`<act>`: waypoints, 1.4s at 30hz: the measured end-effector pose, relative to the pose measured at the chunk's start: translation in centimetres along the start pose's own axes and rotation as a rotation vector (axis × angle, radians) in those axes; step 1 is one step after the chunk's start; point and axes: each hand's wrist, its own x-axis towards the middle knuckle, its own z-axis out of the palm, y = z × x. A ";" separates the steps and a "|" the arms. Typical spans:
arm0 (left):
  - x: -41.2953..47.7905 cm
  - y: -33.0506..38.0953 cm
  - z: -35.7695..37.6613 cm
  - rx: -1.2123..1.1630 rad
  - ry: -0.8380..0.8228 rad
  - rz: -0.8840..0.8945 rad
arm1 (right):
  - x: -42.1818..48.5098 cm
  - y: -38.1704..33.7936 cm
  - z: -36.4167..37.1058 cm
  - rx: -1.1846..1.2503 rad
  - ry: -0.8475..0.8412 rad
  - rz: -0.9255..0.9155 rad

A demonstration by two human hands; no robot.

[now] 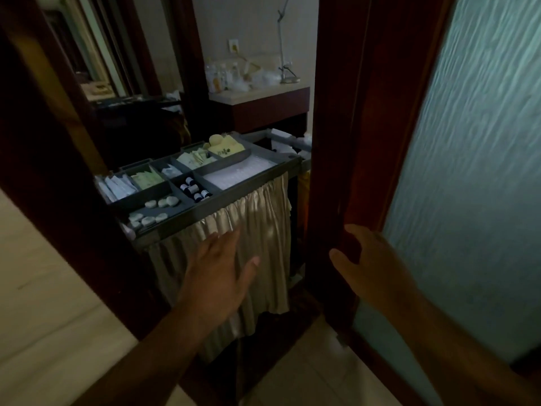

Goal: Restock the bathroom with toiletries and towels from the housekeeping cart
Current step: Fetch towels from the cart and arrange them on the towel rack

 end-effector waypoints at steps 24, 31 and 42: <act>30.0 2.9 7.0 -0.082 0.036 0.051 | 25.6 3.3 -2.1 -0.065 0.099 0.079; 34.6 -2.9 7.2 -0.175 0.103 -0.077 | 33.3 -1.5 4.2 -0.007 -0.016 0.012; 34.5 -13.7 4.6 -0.054 0.310 -0.414 | 42.9 -10.9 16.6 0.101 -0.267 -0.309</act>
